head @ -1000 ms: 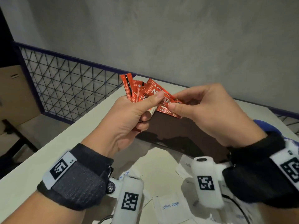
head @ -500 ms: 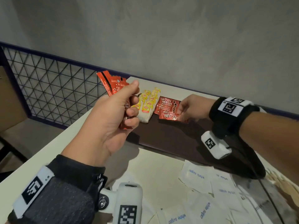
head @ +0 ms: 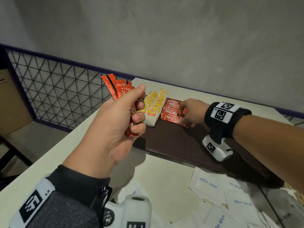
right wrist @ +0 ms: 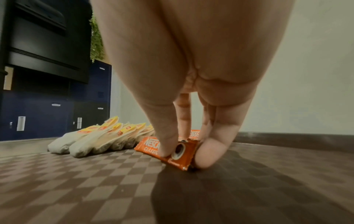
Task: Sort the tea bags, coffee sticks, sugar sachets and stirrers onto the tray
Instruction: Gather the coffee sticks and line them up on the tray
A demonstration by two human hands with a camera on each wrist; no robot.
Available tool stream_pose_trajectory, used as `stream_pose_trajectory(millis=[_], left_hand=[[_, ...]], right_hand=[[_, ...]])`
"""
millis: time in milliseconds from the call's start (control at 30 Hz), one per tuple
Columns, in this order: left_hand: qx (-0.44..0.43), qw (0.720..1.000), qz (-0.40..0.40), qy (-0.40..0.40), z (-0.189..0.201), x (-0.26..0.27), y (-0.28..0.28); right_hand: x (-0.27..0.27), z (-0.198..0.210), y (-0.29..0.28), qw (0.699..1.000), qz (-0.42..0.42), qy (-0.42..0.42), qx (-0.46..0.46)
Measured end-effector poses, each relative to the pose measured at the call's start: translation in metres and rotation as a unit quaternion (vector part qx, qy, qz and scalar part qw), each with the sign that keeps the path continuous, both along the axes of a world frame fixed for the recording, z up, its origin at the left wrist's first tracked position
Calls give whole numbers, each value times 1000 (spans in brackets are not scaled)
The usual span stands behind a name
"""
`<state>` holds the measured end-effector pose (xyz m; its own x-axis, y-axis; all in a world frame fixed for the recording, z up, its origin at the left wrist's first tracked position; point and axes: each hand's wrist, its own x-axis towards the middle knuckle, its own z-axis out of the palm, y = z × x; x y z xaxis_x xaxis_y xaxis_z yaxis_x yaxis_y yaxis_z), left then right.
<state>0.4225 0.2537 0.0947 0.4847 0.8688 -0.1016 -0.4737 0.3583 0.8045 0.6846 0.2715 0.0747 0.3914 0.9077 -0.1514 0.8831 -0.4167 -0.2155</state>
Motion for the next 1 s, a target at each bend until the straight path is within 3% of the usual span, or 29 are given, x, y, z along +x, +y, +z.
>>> stream_pose_trajectory(millis=[333,800,900,1000], left_hand=[[-10,1000,-12,6,3,-1,-2],[-20,992,-89,92,10,-2,-16],[-39,992,-97,65,11,1,-17],[-32,993,-101,43,9,2,-15]], right_hand=[[-10,-2,4,994,21,-111,1],[-9,-3,10,987,50,-151,4],[-7,-3,9,989,47,-137,18],[-10,17,0,995,17,-31,93]])
